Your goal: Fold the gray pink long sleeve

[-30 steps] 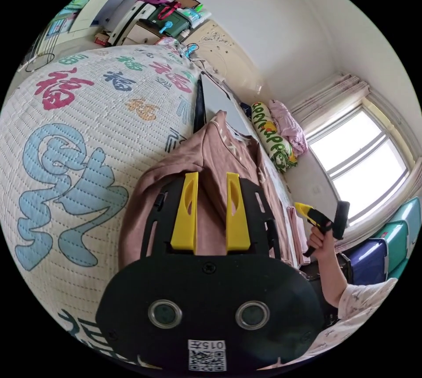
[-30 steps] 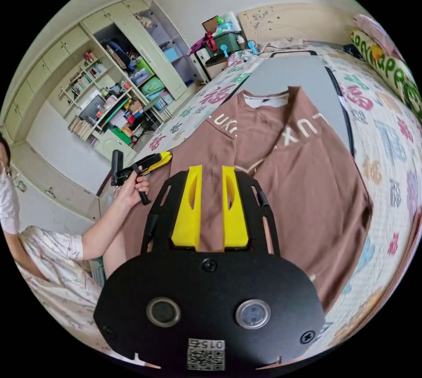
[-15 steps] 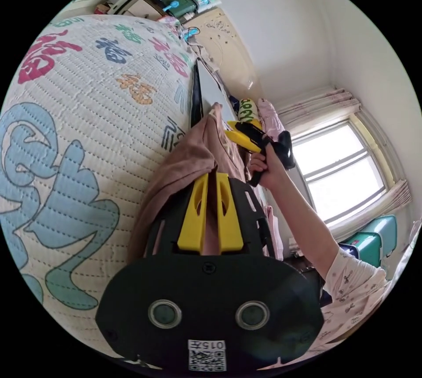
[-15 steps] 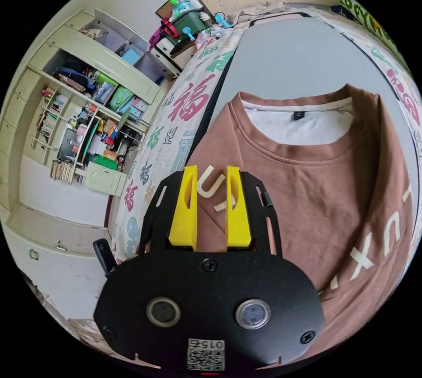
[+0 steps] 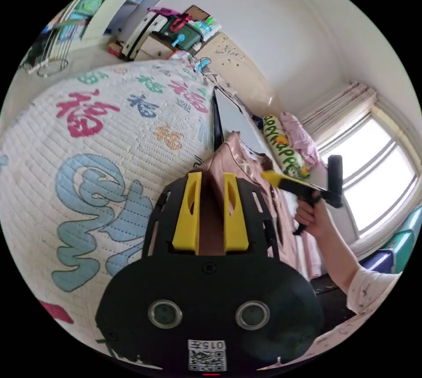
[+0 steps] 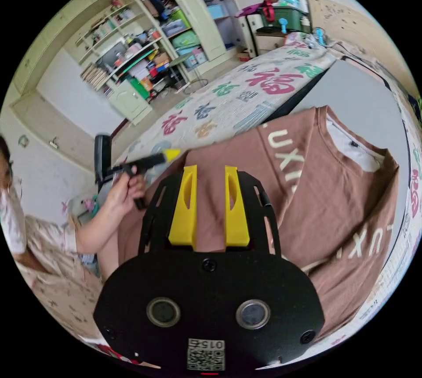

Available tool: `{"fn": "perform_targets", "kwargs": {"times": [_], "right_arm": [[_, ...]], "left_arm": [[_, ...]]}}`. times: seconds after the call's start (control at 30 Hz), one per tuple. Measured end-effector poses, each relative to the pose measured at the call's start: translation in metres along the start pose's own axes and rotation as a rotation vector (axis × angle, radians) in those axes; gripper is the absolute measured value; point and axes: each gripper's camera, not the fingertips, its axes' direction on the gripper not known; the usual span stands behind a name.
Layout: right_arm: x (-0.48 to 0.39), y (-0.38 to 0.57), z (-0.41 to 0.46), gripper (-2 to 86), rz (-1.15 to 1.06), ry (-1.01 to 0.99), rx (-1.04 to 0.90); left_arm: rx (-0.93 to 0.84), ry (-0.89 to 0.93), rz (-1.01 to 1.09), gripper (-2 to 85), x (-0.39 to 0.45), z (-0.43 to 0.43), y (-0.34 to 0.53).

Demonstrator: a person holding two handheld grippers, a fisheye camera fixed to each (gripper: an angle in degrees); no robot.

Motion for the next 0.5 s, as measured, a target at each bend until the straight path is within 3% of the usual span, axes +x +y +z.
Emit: {"fn": "perform_targets", "kwargs": {"times": [0.1, 0.2, 0.37, 0.5], "right_arm": [[-0.034, 0.081, -0.029, 9.8, -0.052, 0.026, -0.076], [-0.051, 0.165, -0.062, 9.9, -0.003, 0.035, -0.073], [-0.07, 0.29, -0.092, 11.1, 0.146, 0.02, 0.013], [-0.096, 0.334, -0.093, 12.3, 0.135, 0.11, 0.061]], "left_arm": [[0.063, -0.128, 0.191, 10.1, 0.058, -0.011, -0.003], [-0.031, 0.036, 0.423, 10.2, 0.12, 0.002, -0.002], [-0.411, 0.412, 0.756, 9.8, 0.231, 0.045, 0.045], [-0.591, 0.482, 0.91, 9.9, 0.284, 0.039, 0.098]]}}
